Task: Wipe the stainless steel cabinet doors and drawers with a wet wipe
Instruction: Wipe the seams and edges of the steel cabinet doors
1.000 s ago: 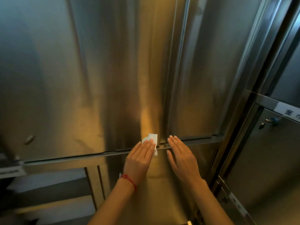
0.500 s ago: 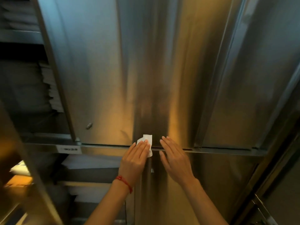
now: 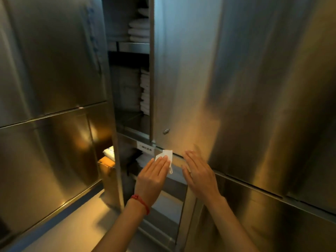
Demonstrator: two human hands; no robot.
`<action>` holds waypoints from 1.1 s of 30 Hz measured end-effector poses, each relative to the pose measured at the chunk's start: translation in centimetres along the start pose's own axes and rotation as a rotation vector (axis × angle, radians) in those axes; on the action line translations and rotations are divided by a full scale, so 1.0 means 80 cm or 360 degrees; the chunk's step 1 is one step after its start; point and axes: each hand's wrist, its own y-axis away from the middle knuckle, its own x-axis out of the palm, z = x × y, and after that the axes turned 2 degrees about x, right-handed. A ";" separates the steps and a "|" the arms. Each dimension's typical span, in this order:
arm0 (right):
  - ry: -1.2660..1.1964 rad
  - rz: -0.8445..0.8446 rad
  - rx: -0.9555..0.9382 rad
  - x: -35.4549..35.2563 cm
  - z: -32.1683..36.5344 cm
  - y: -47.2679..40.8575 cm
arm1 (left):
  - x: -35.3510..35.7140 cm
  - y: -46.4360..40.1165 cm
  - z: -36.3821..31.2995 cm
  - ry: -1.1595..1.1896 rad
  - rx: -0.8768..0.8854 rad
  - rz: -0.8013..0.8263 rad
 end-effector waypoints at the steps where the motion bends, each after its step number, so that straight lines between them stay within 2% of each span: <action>1: -0.0039 0.0011 -0.0032 0.006 0.009 -0.004 | -0.006 0.007 0.007 -0.0032 -0.0031 0.0009; 7: -0.0287 0.0079 -0.0177 0.040 0.071 -0.025 | -0.044 0.049 0.054 -0.0175 -0.0192 0.0109; 13: -0.0470 0.0066 -0.0333 0.078 0.143 -0.054 | -0.089 0.084 0.110 -0.0349 -0.0303 0.0094; 19: -0.0673 0.0076 -0.0443 0.120 0.244 -0.093 | -0.148 0.119 0.183 -0.0538 -0.0387 0.0047; 33: -0.0879 0.0040 -0.0662 0.218 0.476 -0.143 | -0.265 0.237 0.350 -0.0863 -0.0620 0.0144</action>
